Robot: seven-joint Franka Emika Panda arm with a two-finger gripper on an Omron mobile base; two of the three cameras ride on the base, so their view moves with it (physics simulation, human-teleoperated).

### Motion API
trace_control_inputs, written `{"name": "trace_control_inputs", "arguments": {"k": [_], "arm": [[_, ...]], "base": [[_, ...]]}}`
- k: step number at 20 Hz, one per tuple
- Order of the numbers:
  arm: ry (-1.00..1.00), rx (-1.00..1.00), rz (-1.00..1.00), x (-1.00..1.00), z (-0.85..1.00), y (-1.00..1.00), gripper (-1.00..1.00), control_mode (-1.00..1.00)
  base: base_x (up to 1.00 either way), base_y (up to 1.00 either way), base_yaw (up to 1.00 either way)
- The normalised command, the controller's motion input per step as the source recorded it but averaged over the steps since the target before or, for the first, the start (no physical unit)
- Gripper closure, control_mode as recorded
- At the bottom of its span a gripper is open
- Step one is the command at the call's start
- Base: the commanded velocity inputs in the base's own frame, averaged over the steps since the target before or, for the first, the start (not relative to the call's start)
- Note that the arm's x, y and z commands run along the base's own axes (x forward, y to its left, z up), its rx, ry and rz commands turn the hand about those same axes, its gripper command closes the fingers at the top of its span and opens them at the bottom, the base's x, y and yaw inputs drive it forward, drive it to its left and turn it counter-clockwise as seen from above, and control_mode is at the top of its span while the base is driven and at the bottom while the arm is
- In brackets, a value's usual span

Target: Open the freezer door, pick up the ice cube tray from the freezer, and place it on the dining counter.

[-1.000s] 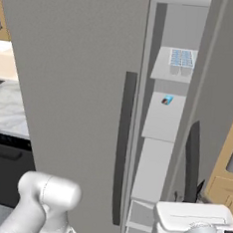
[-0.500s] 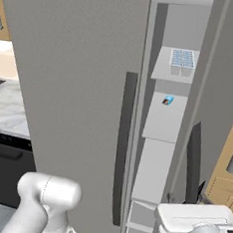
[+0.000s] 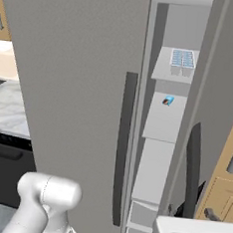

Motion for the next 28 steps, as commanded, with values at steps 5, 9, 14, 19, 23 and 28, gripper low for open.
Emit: {"name": "trace_control_inputs", "arguments": {"k": [5, 9, 14, 19, 23, 28], "arm": [[0.00, 0.00, -0.10, -0.25, 0.04, 0.00, -1.00, -1.00], [0.00, 0.00, -0.29, -1.00, 0.21, 0.49, -1.00, -1.00], [0.06, -0.04, -0.24, -0.89, 0.52, 0.97, -1.00, -1.00], [0.06, -0.19, -0.23, -0.12, 0.26, 1.00, -1.00, -1.00], [0.04, -0.15, -0.33, 0.18, 0.16, 1.00, -1.00, -1.00], [0.04, -0.10, -0.37, 0.73, 0.30, 0.98, -1.00, -1.00]], "base": [[0.00, 0.00, 0.00], [0.00, 0.00, 0.00], [0.00, 0.00, 0.00], [0.00, 0.00, 0.00], [0.00, 0.00, 0.00], [0.00, 0.00, 0.00]]}}
